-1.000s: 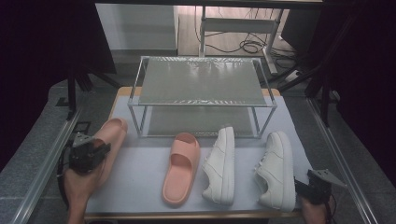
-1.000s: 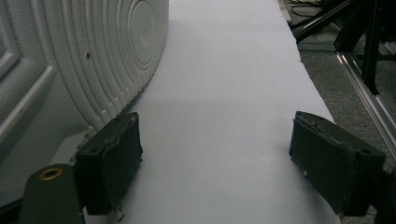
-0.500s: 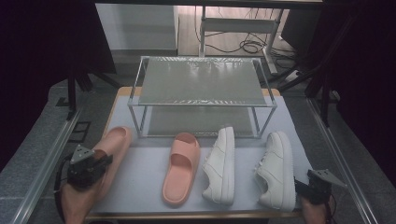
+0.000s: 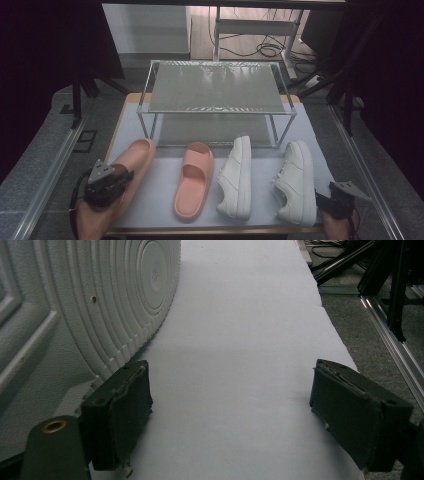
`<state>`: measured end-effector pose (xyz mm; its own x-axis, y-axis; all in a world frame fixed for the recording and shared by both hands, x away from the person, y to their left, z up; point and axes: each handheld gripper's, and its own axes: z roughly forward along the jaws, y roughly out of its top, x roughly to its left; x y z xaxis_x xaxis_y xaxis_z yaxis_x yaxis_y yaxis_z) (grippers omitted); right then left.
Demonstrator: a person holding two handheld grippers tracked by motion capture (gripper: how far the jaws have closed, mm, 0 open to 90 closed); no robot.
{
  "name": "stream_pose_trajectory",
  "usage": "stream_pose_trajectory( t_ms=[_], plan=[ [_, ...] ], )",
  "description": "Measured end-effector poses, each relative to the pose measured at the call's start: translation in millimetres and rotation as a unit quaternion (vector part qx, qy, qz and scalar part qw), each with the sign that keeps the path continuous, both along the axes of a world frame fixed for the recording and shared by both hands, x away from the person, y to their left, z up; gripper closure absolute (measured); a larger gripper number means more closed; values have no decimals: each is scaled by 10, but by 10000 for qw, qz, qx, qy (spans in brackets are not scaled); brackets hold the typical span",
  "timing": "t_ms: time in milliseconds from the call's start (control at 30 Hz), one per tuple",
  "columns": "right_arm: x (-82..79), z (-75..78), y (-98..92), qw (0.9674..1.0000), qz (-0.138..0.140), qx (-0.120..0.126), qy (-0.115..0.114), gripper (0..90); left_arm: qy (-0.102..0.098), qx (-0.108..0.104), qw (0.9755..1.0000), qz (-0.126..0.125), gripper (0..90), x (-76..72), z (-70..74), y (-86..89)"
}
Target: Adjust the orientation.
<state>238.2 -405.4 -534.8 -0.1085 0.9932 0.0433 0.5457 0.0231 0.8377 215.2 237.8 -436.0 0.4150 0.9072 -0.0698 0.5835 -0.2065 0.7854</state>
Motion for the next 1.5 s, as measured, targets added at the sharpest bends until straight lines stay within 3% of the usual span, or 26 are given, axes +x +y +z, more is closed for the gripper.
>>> stream_pose_trajectory(
  t_ms=[333,533,1133,1500],
  plan=[
    [0,0,0,10000,0,0,0,169,-46,-86,9998,-165,852,76,-11,-207],
    [0,0,0,10000,0,2,0,169,-40,-132,9996,-246,851,212,-33,-381],
    [0,0,-1,10000,2,3,-1,169,-158,-305,9992,-208,849,604,-121,-654],
    [0,-1,-2,10000,6,-4,-4,169,-238,-230,9994,-67,849,826,-158,-733]
  ],
)
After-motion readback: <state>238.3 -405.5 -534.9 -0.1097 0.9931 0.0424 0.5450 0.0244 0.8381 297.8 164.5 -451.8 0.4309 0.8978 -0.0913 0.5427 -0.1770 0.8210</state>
